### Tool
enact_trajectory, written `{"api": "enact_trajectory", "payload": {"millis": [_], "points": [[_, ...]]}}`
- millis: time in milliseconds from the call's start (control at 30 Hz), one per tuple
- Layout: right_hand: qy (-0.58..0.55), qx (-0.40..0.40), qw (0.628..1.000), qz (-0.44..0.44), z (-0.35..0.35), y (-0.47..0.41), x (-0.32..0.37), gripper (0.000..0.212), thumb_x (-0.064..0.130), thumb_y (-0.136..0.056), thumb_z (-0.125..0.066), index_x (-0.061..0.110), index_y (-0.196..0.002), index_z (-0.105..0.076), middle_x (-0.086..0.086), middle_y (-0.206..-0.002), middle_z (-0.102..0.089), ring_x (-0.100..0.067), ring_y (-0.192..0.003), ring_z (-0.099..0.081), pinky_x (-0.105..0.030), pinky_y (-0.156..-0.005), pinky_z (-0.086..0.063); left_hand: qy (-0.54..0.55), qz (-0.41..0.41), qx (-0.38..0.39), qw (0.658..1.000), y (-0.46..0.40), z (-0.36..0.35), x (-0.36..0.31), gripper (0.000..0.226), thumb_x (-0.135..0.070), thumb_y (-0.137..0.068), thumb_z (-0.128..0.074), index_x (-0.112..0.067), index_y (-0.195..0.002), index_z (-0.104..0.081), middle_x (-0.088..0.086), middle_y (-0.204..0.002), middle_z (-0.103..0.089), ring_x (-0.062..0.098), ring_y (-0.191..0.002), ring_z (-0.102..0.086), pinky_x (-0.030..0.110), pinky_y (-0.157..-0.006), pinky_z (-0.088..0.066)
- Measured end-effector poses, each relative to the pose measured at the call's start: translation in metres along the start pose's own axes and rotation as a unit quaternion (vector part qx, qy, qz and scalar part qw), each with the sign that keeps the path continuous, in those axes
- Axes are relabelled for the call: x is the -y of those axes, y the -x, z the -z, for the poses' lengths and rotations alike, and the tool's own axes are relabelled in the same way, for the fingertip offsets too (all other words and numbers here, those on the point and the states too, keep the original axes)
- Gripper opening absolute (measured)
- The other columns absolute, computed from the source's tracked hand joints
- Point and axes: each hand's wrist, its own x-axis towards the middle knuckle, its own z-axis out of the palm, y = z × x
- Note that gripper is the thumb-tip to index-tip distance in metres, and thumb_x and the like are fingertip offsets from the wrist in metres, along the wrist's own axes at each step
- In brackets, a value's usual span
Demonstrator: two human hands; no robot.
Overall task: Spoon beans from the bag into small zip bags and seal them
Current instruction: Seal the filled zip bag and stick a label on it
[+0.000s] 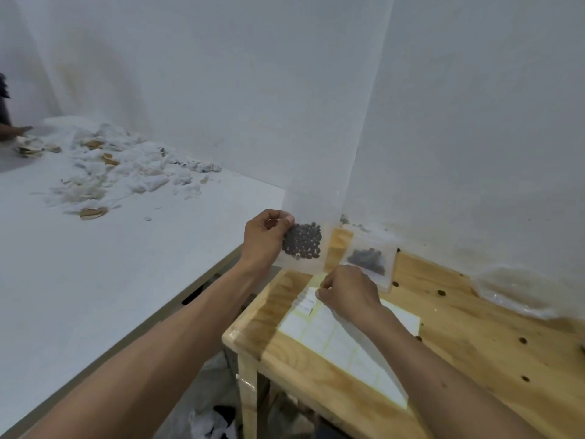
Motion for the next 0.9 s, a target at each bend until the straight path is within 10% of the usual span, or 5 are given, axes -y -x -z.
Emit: {"api": "enact_trajectory", "payload": {"millis": [233, 400, 533, 700, 900], "points": [[-0.057, 0.030, 0.997, -0.044, 0.000, -0.004, 0.007, 0.030, 0.008, -0.081, -0.061, 0.014, -0.056, -0.045, -0.003, -0.056, -0.044, -0.022, -0.052, -0.046, -0.025, -0.050, -0.033, 0.000, 0.023, 0.012, 1.000, 0.005, -0.001, 0.006, 0.009, -0.019, -0.095, -0.069, -0.011, -0.092, -0.073, -0.002, -0.084, -0.075, 0.000, -0.073, -0.069, 0.013, -0.066, -0.051], [-0.154, 0.048, 0.987, -0.021, 0.019, -0.002, 0.000, 0.049, 0.019, -0.085, -0.066, 0.019, -0.048, -0.035, 0.004, -0.044, -0.030, -0.014, -0.040, -0.031, -0.029, -0.056, -0.031, 0.016, 0.049, 0.001, 0.999, 0.004, -0.006, -0.003, 0.012, -0.019, -0.092, -0.065, -0.014, -0.102, -0.069, 0.006, -0.093, -0.075, 0.023, -0.085, -0.070, 0.039, -0.078, -0.058], [-0.179, 0.036, 0.982, -0.038, 0.053, 0.003, -0.011, 0.031, 0.020, -0.086, -0.071, 0.005, -0.059, -0.066, -0.006, -0.060, -0.069, -0.020, -0.061, -0.070, -0.030, -0.060, -0.053, 0.059, 0.072, 0.028, 0.995, -0.001, -0.011, -0.007, 0.029, -0.014, -0.086, -0.058, -0.024, -0.112, -0.066, 0.016, -0.099, -0.075, 0.043, -0.099, -0.070, 0.063, -0.087, -0.057], [-0.246, -0.033, 0.968, -0.024, 0.100, 0.004, -0.029, 0.012, 0.012, -0.082, -0.073, 0.007, -0.071, -0.076, -0.002, -0.062, -0.074, -0.014, -0.056, -0.070, -0.028, -0.055, -0.056, 0.057, 0.049, 0.060, 0.995, 0.000, -0.038, -0.006, 0.010, -0.011, -0.097, -0.063, -0.014, -0.106, -0.066, -0.003, -0.083, -0.075, 0.008, -0.075, -0.073, 0.031, -0.078, -0.056], [-0.317, -0.154, 0.936, 0.008, 0.117, -0.006, -0.042, 0.006, 0.021, -0.085, -0.080, 0.019, -0.080, -0.078, 0.005, -0.072, -0.076, -0.011, -0.063, -0.072, -0.032, -0.071, -0.063, 0.070, 0.042, 0.114, 0.990, 0.016, -0.083, -0.014, 0.014, -0.026, -0.097, -0.067, -0.013, -0.099, -0.068, -0.005, -0.082, -0.077, 0.006, -0.073, -0.071, 0.020, -0.062, -0.051]]}}
